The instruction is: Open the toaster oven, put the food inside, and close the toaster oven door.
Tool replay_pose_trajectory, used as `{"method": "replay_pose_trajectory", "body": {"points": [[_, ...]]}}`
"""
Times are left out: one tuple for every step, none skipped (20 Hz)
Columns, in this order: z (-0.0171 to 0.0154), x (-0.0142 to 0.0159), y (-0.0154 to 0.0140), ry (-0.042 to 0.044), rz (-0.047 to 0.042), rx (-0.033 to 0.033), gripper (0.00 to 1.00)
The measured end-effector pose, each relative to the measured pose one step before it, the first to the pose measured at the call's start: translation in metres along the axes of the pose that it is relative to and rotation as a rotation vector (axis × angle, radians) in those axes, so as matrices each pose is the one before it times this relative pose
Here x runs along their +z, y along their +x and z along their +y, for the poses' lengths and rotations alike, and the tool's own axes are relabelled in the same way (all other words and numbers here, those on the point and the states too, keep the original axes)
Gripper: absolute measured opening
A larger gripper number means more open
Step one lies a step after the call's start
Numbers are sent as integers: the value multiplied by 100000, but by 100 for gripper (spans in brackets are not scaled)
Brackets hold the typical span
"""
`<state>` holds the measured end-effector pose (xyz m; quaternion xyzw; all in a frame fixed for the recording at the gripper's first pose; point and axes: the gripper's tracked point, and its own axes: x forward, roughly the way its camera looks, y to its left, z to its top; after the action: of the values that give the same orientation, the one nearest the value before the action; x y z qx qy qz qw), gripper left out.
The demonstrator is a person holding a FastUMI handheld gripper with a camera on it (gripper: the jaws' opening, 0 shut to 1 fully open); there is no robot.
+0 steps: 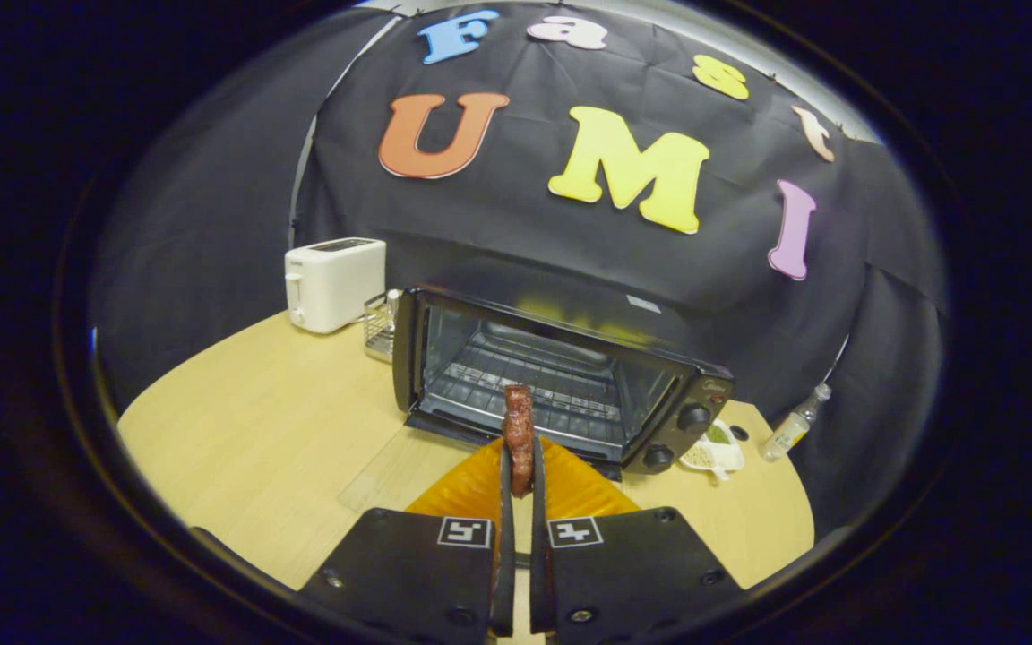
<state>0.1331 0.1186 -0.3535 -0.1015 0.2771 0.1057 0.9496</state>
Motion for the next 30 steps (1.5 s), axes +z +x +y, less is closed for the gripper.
{"method": "replay_pose_trajectory", "body": {"points": [[-33,360,809,2500,-2070,-709,10],[-72,345,895,2975,-2180,-827,10],[-224,16,854,3313,-1193,-1524,10],[-88,97,767,5215,-950,-669,10],[171,116,907,6856,-352,1420,10],[315,69,883,7454,142,2188,10],[126,-184,829,7595,83,2480,10],[15,26,906,6700,459,2715,10],[-40,84,885,6451,-237,2907,10],[-48,399,847,6143,-1323,2750,10],[107,279,761,5876,-705,2810,10],[-38,18,923,4496,662,2362,10],[-276,-36,757,4029,864,2227,10],[-62,328,842,3894,33,2792,10],[-40,227,716,3834,73,2234,10],[-219,134,657,2807,532,1285,10],[-506,9,530,1509,521,-11,10],[-825,137,454,1113,-108,-1767,10],[-1102,-58,395,121,-105,-3007,11],[-713,393,63,2103,-1419,-906,11],[-318,124,387,1568,-236,-3,12],[-867,431,143,42,-605,-2233,13],[-514,226,64,-440,-521,-1340,15],[-377,201,52,-1296,-41,-1340,18],[-365,100,137,-1647,-674,-1320,22],[-240,246,72,-1921,-778,-1069,24],[-512,34,27,-2635,-385,-2592,28],[-755,20,-4,-3295,-400,-3774,30],[-720,24,-87,-3242,-860,-4121,36],[-278,420,-199,-2937,-824,-1848,42]]}}
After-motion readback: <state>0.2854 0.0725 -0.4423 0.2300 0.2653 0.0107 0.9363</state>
